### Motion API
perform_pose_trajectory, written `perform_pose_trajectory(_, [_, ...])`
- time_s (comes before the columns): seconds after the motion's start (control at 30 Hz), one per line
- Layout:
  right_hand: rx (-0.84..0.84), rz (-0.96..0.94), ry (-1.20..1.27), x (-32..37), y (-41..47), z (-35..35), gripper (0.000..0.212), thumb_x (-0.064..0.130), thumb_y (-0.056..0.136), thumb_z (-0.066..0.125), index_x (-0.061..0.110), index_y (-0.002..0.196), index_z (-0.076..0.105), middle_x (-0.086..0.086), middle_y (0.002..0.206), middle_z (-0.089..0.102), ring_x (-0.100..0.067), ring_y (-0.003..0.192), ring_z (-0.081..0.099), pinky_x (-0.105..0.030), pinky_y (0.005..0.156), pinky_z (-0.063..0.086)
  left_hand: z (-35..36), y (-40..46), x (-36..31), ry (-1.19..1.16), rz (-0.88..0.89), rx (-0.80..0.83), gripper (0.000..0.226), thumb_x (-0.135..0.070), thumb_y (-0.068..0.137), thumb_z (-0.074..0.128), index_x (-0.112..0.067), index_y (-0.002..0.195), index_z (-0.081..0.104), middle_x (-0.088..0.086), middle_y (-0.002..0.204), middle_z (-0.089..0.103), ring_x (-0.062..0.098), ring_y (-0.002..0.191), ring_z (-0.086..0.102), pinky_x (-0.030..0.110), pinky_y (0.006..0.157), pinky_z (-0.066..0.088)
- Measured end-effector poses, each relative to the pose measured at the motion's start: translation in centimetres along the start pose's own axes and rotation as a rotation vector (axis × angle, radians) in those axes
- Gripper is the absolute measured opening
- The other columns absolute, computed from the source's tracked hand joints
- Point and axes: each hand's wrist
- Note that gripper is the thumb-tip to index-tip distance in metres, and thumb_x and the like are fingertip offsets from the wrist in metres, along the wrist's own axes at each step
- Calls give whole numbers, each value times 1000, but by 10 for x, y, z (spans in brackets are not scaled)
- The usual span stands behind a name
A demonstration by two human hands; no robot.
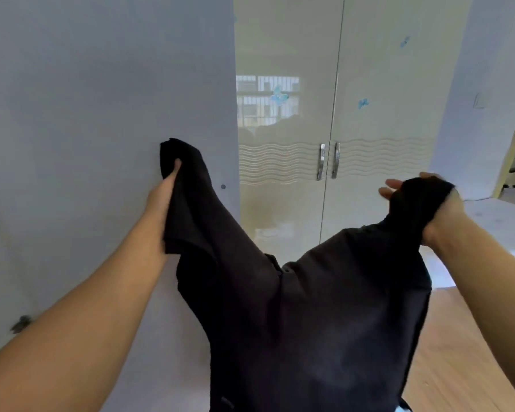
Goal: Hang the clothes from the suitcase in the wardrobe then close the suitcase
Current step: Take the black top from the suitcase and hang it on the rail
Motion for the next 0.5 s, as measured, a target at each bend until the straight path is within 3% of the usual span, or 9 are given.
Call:
perform_pose_trajectory(0.03, [168,121,133,-2,-12,21,25,31,96,44,13,109,56,-15,106,69,-18,71,67,-21,60,48,21,-9,-9,18,28,41,56,-50,90,54,-9,128,54,5,120,59,20,108,57,33,102,42])
perform_pose_trajectory(0.07, [344,195,73,-6,-23,40,25,24,91,55,12,112,55,-17,94,71,-18,53,62,-20,50,47,39,-12,-10,67,29,40,59,-51,89,55,-7,128,53,5,117,59,19,107,56,30,102,41])
perform_pose_trajectory(0.1, [504,194,-80,-12,-25,48,44,18,81,68,16,122,53,-16,94,70,-17,54,62,-21,50,50,55,-19,-12,100,41,53,60,-51,88,56,-6,128,55,5,114,59,19,105,57,27,99,42])
perform_pose_trajectory(0.17, [745,148,-484,-32,-33,72,89,15,60,85,31,137,44,-9,113,67,-19,85,70,-30,72,57,80,-24,-12,127,73,96,56,-52,88,56,-7,121,59,4,111,64,19,102,60,28,94,46])
perform_pose_trajectory(0.23, [915,138,-610,-48,-38,91,83,13,58,85,35,131,51,-6,118,67,-24,102,67,-40,91,53,95,-28,-13,87,63,153,47,-51,89,55,-10,108,64,5,105,68,18,95,64,28,89,50])
perform_pose_trajectory(0.27, [950,120,-586,-49,-44,97,70,11,61,83,31,123,59,-5,114,69,-25,103,67,-42,94,52,100,-31,-15,53,78,168,44,-50,90,54,-9,105,64,6,102,69,18,91,65,27,86,52])
perform_pose_trajectory(0.37, [776,27,-544,-48,-35,98,42,7,71,77,20,111,68,-1,105,72,-21,98,67,-37,92,52,99,-32,-16,-107,81,155,33,-41,94,52,-12,98,66,3,85,69,14,76,66,21,68,54])
perform_pose_trajectory(0.43, [669,-38,-502,-45,-32,94,33,3,75,71,16,104,69,-2,100,71,-21,93,67,-28,79,53,92,-32,-14,-88,78,131,25,-38,91,56,-15,95,66,4,89,70,16,81,67,25,74,55])
perform_pose_trajectory(0.5, [549,-65,-353,-42,-26,89,22,-4,75,65,15,85,67,-5,89,69,-22,81,65,-24,66,48,85,-30,-11,81,63,124,20,-34,86,62,-15,90,68,7,93,72,20,82,68,30,78,55])
Point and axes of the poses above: each hand's wrist, its own y-axis towards the middle knuckle, its own z-axis out of the palm, x = y × z
